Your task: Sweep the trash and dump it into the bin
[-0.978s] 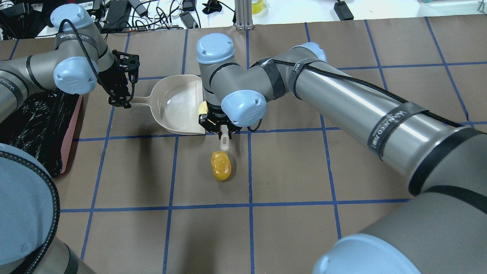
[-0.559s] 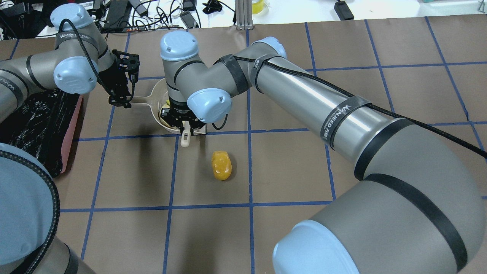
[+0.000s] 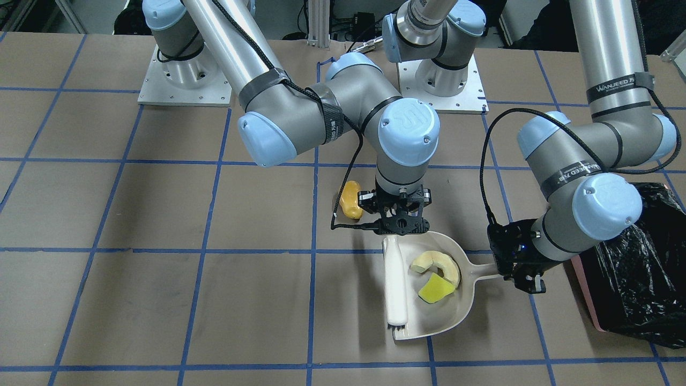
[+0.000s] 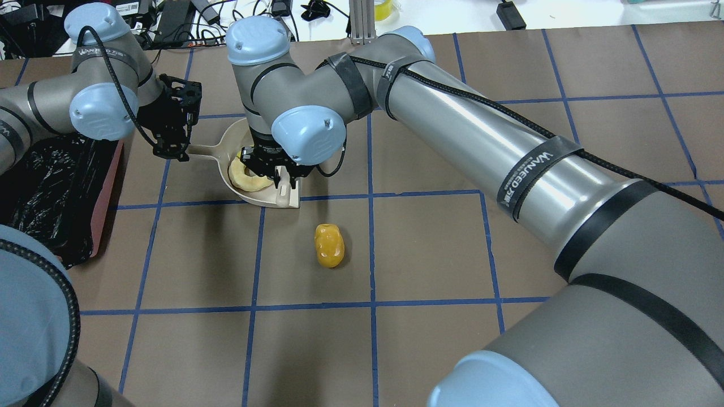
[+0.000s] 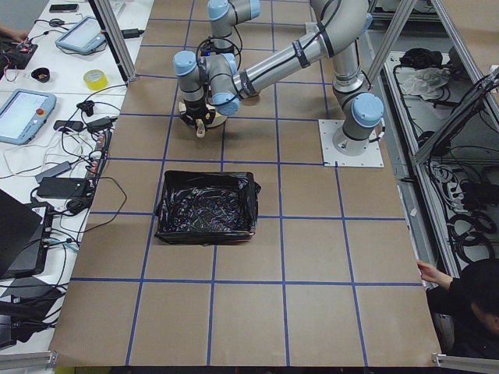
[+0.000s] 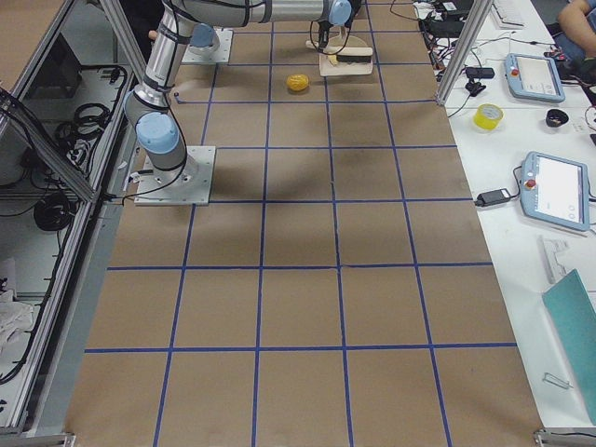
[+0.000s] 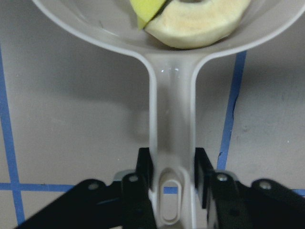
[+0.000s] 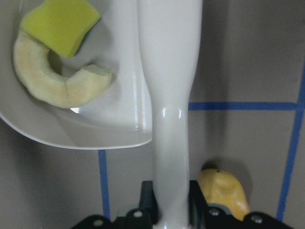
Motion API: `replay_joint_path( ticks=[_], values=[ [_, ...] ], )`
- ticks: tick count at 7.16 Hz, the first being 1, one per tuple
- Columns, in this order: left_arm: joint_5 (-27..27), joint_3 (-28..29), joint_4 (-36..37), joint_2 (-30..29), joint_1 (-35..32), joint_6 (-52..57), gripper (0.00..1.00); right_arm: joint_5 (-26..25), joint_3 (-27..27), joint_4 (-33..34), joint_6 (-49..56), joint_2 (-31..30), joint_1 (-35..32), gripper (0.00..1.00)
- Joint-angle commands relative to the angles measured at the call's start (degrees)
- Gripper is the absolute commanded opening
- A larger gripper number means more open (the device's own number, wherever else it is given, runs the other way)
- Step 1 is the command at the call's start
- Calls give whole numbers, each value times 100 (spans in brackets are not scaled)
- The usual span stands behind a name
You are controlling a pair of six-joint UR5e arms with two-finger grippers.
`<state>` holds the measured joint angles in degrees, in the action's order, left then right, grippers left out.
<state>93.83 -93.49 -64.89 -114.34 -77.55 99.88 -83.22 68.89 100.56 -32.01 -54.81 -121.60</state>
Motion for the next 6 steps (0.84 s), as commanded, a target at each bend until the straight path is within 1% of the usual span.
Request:
replay_joint_path(
  ticks=[1,2,3,4,5,6],
  values=[
    [241,-580,2,472,256,470,4,-239,420,-1366,-138,-781,101,0],
    [276,-792,-67,761,241,488,4,-239,1146,-1529,-539,-1377,92,0],
    [372,-1151,-85,1086,223,488,4,-247,2180,-1479,-761,-2079,110,0],
    [381,-1624,-51,1429,223,393,4,-187,3182,-1269,-1285,-2635,84,0],
    [373,-2003,-16,1693,214,270,4,-12,4062,-745,-1525,-2988,-4,0],
    [373,-2181,-24,1870,214,217,4,181,4454,0,-1701,-3018,-196,0]
  ],
)
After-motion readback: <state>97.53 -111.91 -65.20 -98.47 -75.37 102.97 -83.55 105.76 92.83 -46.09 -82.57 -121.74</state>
